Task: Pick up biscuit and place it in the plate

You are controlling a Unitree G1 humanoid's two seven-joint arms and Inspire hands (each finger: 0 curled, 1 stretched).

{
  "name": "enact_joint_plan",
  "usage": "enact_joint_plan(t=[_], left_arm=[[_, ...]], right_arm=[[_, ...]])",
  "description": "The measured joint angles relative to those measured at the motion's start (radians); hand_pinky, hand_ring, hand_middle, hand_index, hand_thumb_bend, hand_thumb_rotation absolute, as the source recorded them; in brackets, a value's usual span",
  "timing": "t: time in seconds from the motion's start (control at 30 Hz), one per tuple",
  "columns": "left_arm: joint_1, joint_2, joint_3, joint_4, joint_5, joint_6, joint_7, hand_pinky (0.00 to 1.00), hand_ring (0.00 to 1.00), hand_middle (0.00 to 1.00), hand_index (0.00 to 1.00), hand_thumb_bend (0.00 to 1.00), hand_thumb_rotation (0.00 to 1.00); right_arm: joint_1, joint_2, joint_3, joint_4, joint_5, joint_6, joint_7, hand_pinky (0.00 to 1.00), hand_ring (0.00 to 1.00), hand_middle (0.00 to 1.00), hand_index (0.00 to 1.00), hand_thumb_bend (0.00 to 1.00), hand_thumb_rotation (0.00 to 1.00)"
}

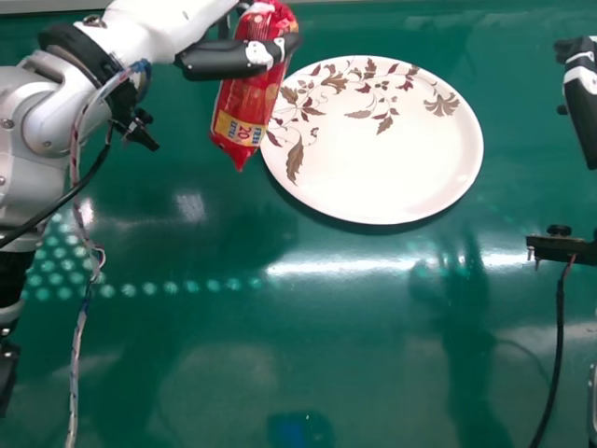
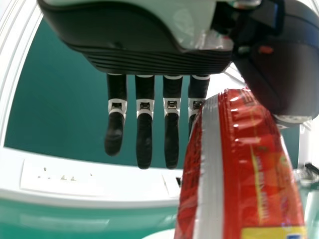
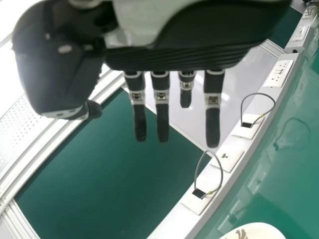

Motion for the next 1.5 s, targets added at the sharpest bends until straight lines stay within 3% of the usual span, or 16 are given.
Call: enact_joint_plan(t=[0.17, 0.3, 0.57, 0.7, 0.83, 1.5], left_arm=[[-0.035, -0.097, -0.020, 0.033, 0.002, -0.061, 0.107, 0.24, 0.37, 0.46, 0.55, 0.45, 0.00], [-0.087, -0.153, -0.046, 0.086, 0.018, -0.118, 0.166, 0.22, 0.37, 0.50, 0.54, 0.45, 0.00], [-0.180, -0.266, -0.112, 0.171, 0.040, -0.087, 0.157, 0.26, 0.42, 0.56, 0.51, 0.46, 0.00], [-0.199, -0.289, -0.143, 0.228, 0.057, -0.114, 0.169, 0.23, 0.39, 0.52, 0.53, 0.46, 0.00], [-0.203, -0.307, -0.166, 0.273, 0.068, -0.122, 0.172, 0.27, 0.39, 0.51, 0.52, 0.47, 0.00], [-0.287, -0.292, -0.238, 0.455, 0.185, -0.146, 0.181, 0.25, 0.40, 0.54, 0.52, 0.46, 0.00]], right_arm=[[-0.004, 0.001, 0.000, 0.017, 0.021, -0.040, -0.002, 0.43, 0.56, 0.73, 0.72, 0.52, 0.03], [-0.004, 0.005, 0.001, 0.020, 0.028, -0.045, -0.006, 0.46, 0.60, 0.74, 0.73, 0.52, 0.02], [-0.002, 0.015, 0.007, 0.014, 0.025, -0.025, -0.014, 0.47, 0.63, 0.75, 0.74, 0.52, 0.00], [0.000, 0.017, 0.011, 0.013, 0.022, -0.022, -0.019, 0.48, 0.64, 0.75, 0.74, 0.53, 0.01], [0.002, 0.018, 0.018, 0.012, 0.017, -0.022, -0.022, 0.49, 0.64, 0.75, 0.73, 0.53, 0.00], [0.015, 0.018, 0.018, 0.000, 0.017, -0.017, -0.023, 0.50, 0.65, 0.76, 0.73, 0.52, 0.00]])
